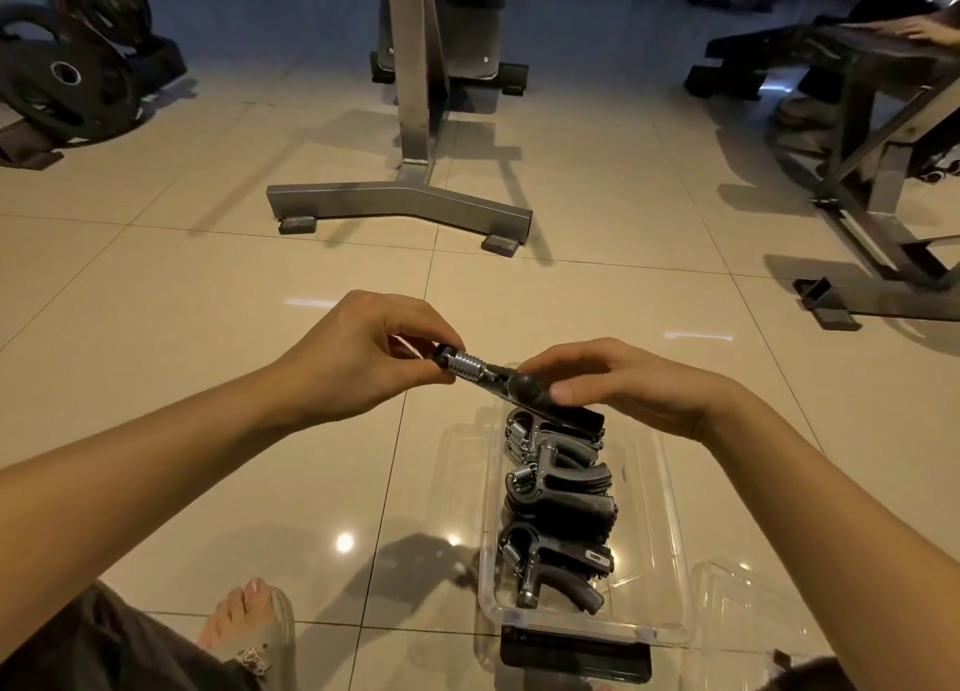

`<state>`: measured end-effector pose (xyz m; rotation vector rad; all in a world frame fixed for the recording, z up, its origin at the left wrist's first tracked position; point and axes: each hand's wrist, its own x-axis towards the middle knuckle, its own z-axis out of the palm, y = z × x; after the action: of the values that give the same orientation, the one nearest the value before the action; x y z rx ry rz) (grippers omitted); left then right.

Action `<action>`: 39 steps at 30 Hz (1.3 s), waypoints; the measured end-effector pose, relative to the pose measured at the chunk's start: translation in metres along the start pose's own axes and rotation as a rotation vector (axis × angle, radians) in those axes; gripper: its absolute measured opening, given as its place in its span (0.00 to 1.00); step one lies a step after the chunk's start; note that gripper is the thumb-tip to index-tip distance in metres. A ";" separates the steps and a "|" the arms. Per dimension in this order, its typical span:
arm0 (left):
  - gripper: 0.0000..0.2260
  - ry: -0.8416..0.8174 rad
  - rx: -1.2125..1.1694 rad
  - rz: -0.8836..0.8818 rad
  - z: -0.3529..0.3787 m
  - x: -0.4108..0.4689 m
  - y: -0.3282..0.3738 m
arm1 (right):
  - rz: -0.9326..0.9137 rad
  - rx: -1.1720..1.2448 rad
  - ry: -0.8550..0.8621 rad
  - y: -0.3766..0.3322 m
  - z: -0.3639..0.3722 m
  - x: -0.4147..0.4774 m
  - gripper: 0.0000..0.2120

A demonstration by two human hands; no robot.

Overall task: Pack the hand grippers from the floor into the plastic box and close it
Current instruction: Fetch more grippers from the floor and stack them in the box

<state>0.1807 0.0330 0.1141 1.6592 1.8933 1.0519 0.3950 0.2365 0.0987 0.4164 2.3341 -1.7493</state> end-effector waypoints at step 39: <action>0.59 -0.525 0.412 -0.131 0.164 -0.047 -0.111 | 0.325 -0.907 0.269 0.186 0.111 -0.019 0.32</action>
<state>0.2375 0.0309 -0.0813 1.7660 1.8896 0.1408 0.4740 0.1772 -0.0950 0.8108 2.7190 -0.4121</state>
